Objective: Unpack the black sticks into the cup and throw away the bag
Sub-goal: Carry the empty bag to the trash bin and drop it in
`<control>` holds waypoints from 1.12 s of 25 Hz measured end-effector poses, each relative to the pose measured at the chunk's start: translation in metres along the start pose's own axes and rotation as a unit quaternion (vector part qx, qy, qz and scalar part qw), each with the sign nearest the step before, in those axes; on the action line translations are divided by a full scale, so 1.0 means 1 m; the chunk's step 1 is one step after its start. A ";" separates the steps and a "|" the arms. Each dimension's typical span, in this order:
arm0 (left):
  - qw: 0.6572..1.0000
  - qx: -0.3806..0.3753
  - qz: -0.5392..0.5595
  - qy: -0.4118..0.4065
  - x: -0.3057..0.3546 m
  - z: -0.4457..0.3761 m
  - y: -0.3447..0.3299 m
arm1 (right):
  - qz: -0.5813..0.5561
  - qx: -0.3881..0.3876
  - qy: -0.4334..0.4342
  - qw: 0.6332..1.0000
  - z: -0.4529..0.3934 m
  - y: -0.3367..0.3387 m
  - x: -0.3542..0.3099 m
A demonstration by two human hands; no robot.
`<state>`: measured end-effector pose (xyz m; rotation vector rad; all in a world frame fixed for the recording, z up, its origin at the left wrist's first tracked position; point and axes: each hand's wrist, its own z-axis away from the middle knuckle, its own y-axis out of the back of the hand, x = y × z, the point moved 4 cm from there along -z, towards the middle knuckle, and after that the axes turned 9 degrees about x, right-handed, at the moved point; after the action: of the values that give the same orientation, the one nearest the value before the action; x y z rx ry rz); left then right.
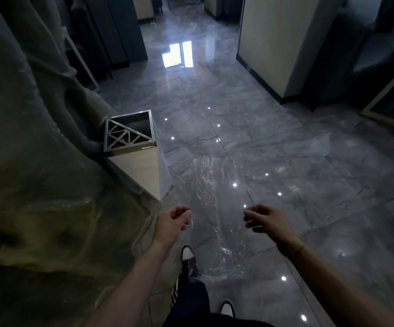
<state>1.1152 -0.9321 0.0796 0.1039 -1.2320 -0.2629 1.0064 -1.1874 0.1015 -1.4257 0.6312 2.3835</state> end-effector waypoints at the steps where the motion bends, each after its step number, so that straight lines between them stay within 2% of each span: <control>1: 1.000 -0.002 -0.005 -0.005 0.005 -0.015 -0.002 | 0.004 -0.002 0.004 1.000 -0.014 -0.004 -0.007; 18: 0.996 -0.063 -0.056 -0.030 0.109 -0.276 -0.013 | 0.010 0.042 -0.002 0.999 -0.234 -0.078 -0.127; 28: 0.999 -0.020 -0.045 -0.006 0.164 -0.391 -0.095 | 0.008 0.021 0.005 1.000 -0.390 -0.048 -0.188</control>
<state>1.5195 -1.0903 0.0792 0.1242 -1.2349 -0.3674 1.4109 -1.3483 0.0965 -1.4220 0.6929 2.3625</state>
